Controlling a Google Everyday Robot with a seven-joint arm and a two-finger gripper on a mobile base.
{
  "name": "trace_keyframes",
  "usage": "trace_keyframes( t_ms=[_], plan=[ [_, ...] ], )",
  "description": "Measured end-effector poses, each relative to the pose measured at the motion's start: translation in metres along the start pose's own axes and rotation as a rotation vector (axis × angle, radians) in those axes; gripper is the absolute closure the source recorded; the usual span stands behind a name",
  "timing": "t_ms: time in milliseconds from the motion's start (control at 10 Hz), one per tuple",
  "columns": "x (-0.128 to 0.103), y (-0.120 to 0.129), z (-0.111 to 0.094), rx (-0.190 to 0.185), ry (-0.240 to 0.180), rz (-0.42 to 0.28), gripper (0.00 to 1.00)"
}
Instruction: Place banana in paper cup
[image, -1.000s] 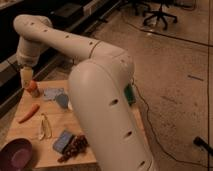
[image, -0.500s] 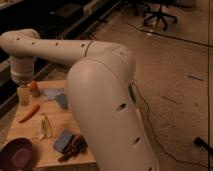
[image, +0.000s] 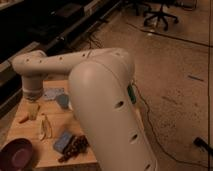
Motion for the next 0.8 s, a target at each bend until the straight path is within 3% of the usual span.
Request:
trace_keyframes(
  t_ms=[100,600,800],
  plan=[
    [0.008,-0.001,0.003,0.005,0.005,0.027,0.20],
    [0.007,0.000,0.005,0.001,0.007,0.030,0.20],
    [0.007,0.000,0.016,-0.026,0.052,0.068,0.20]
  ],
)
